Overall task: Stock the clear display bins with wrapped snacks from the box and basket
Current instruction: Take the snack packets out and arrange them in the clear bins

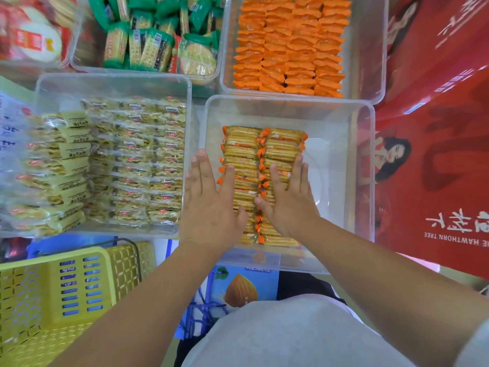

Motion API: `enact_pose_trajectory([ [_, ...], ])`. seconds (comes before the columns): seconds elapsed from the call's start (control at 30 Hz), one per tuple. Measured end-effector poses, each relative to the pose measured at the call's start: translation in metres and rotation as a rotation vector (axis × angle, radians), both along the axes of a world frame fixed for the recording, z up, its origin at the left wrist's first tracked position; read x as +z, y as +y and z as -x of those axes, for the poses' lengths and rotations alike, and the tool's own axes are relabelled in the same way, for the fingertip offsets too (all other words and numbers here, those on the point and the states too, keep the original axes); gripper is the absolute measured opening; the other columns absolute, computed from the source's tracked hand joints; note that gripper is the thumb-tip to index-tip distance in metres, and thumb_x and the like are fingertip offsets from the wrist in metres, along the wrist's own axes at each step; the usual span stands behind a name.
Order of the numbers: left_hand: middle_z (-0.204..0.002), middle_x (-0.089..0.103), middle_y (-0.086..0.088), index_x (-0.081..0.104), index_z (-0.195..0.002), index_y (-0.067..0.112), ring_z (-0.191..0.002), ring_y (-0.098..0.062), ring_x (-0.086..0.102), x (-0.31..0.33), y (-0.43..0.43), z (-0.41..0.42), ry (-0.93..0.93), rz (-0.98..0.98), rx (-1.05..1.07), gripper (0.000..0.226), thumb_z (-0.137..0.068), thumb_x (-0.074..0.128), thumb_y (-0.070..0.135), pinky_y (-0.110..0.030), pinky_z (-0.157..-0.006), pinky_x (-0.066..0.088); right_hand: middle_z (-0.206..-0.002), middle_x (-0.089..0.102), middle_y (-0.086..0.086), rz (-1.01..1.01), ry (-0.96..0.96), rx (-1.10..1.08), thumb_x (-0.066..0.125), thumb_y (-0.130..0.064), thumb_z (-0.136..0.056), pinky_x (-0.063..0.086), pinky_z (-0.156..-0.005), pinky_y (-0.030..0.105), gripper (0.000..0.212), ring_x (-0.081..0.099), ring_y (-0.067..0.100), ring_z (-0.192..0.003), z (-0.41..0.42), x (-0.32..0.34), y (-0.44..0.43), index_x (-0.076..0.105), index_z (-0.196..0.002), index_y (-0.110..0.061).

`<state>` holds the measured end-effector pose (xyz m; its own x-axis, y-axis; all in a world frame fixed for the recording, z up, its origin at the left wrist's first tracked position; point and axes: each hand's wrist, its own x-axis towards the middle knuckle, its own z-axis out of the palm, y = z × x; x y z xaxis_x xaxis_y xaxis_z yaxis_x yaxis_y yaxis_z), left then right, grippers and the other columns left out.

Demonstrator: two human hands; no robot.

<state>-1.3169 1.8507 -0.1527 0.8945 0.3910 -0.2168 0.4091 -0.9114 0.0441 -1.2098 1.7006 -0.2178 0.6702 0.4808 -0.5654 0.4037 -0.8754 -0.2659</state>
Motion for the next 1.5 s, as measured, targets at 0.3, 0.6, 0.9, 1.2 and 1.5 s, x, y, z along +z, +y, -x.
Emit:
enact_pose_trajectory([
  [0.3,-0.167,-0.012,-0.033,0.030,-0.160,0.015,-0.157,-0.045,-0.008,-0.002,0.000,0.001,-0.001,-0.012,-0.010,0.083,-0.091,0.062,0.047,-0.051,-0.123,-0.006,-0.154,-0.047,-0.013,-0.300,0.194,-0.058,0.042,-0.075,-0.091,0.012,-0.123,0.055,0.091,-0.031,0.027,-0.149,-0.010,0.013,-0.008,-0.011,-0.158,-0.043],
  [0.6,-0.170,-0.015,-0.017,0.011,-0.165,0.017,-0.158,-0.037,-0.016,-0.006,-0.010,-0.002,-0.027,-0.023,-0.206,0.085,-0.098,0.046,0.054,-0.060,-0.125,-0.008,-0.168,-0.006,-0.002,-0.374,0.350,-0.654,0.058,-0.052,-0.096,0.023,-0.120,0.040,0.092,0.009,0.021,-0.155,-0.010,0.034,-0.029,-0.003,-0.161,-0.027],
  [0.9,-0.162,-0.040,-0.006,-0.026,-0.159,0.022,-0.151,-0.028,-0.036,-0.061,-0.005,-0.051,0.246,0.154,-0.132,0.092,-0.091,0.002,0.077,-0.052,-0.125,-0.018,-0.146,0.038,-0.005,-0.506,0.520,-0.650,0.068,-0.029,-0.090,0.044,-0.109,0.051,0.067,0.044,0.022,-0.137,0.016,0.034,-0.037,0.030,-0.142,-0.046],
  [1.2,-0.160,-0.045,-0.010,-0.035,-0.151,0.020,-0.149,-0.031,-0.039,-0.081,-0.012,-0.052,0.239,0.176,-0.074,0.099,-0.083,-0.007,0.085,-0.055,-0.125,-0.015,-0.157,0.034,-0.004,-0.324,0.563,-0.361,0.061,-0.050,-0.093,0.044,-0.109,0.049,0.078,0.042,0.019,-0.139,0.009,0.035,-0.041,0.021,-0.158,-0.036],
  [1.5,-0.173,-0.007,-0.012,-0.004,-0.165,0.013,-0.159,-0.032,-0.011,-0.068,-0.008,-0.061,0.084,0.158,-0.062,0.088,-0.094,0.005,0.065,-0.053,-0.126,-0.011,-0.170,-0.009,0.006,-0.105,-0.263,-0.055,0.027,-0.064,-0.099,0.004,-0.125,0.051,0.079,-0.011,0.026,-0.155,-0.042,0.021,-0.004,0.006,-0.161,-0.020],
])
